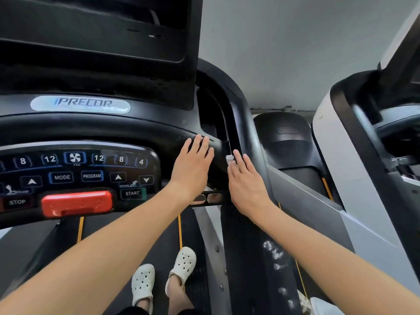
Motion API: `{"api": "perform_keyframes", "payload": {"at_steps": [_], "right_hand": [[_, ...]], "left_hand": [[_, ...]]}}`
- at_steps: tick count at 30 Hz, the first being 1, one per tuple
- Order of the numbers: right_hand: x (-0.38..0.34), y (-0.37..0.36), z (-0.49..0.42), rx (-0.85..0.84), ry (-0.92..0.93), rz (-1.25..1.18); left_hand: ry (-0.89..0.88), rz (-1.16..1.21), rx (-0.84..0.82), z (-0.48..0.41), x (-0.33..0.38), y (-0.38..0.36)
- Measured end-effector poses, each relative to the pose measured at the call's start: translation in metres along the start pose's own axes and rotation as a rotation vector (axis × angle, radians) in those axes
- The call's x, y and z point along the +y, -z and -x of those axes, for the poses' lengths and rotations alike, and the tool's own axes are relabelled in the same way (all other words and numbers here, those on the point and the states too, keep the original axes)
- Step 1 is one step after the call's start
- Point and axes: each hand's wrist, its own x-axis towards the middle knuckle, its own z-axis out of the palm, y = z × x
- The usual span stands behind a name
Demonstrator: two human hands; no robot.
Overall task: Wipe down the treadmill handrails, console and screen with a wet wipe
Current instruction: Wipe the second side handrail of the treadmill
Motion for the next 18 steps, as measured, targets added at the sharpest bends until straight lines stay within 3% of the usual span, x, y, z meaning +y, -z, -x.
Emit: {"api": "perform_keyframes", "payload": {"at_steps": [11, 18], "right_hand": [[0.016, 0.013, -0.041, -0.014, -0.084, -0.058], [0.006, -0.005, -0.008, 0.116, 0.019, -0.185]], "left_hand": [[0.014, -0.007, 0.015, 0.0, 0.001, -0.001], [0.033, 0.023, 0.032, -0.001, 0.003, 0.0]]}}
